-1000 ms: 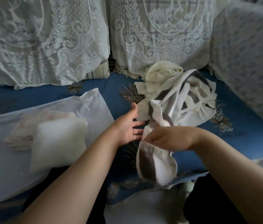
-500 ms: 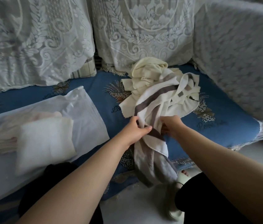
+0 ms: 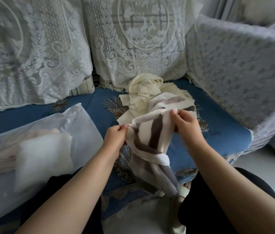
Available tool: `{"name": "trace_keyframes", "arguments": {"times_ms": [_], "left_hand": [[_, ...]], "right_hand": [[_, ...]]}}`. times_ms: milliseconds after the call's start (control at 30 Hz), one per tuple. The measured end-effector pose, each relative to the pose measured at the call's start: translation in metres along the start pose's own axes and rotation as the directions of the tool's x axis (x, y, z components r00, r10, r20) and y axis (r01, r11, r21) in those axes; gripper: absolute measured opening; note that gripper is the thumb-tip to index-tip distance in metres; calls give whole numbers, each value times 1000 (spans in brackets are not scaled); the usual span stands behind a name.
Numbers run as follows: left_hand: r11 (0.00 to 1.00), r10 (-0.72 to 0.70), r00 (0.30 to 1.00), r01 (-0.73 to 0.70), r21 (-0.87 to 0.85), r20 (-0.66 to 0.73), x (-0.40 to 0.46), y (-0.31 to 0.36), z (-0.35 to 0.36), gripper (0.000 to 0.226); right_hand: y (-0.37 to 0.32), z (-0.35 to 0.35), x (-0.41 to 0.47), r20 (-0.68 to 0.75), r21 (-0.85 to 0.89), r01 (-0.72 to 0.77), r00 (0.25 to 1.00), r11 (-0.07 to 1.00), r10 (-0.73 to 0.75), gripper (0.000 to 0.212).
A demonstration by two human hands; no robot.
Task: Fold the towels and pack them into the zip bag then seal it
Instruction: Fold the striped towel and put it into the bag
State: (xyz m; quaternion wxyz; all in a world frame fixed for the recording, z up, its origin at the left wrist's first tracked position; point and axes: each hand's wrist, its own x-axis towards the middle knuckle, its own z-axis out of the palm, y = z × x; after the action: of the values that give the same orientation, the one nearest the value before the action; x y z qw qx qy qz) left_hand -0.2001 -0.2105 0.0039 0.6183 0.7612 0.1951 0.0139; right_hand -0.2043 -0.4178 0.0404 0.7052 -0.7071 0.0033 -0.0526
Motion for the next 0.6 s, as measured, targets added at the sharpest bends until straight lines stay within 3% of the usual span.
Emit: {"name": "trace_keyframes", "arguments": {"times_ms": [100,200,267,367,467,533,600], "left_hand": [[981,-25,992,0,-192,-127,1,28,-24,21],[834,-88,974,-42,-549,-208,3,67,-54,17],[745,-50,970,-124,-656,-240,1,93,-70,15],[738,26,955,-218,-638,-297,-8,126,-85,18],[791,148,957,-266,-551,-250,-16,150,-99,33],[789,281,936,-351,-504,-212,-28,166,-107,32],[736,403,889,-455,-501,-217,-45,185,-114,24]], "right_hand": [[-27,-29,-2,-145,72,-8,989,997,19,27],[-59,-50,-1,-272,166,39,962,985,8,21],[-81,-57,-1,-282,249,103,959,963,-30,21],[-114,-60,-3,-201,306,165,974,938,-105,23],[-151,-62,-7,-143,376,159,983,913,-113,18],[-172,-63,-13,-138,394,127,987,910,-78,47],[-191,-62,-19,-150,391,145,984,909,-92,44]]}}
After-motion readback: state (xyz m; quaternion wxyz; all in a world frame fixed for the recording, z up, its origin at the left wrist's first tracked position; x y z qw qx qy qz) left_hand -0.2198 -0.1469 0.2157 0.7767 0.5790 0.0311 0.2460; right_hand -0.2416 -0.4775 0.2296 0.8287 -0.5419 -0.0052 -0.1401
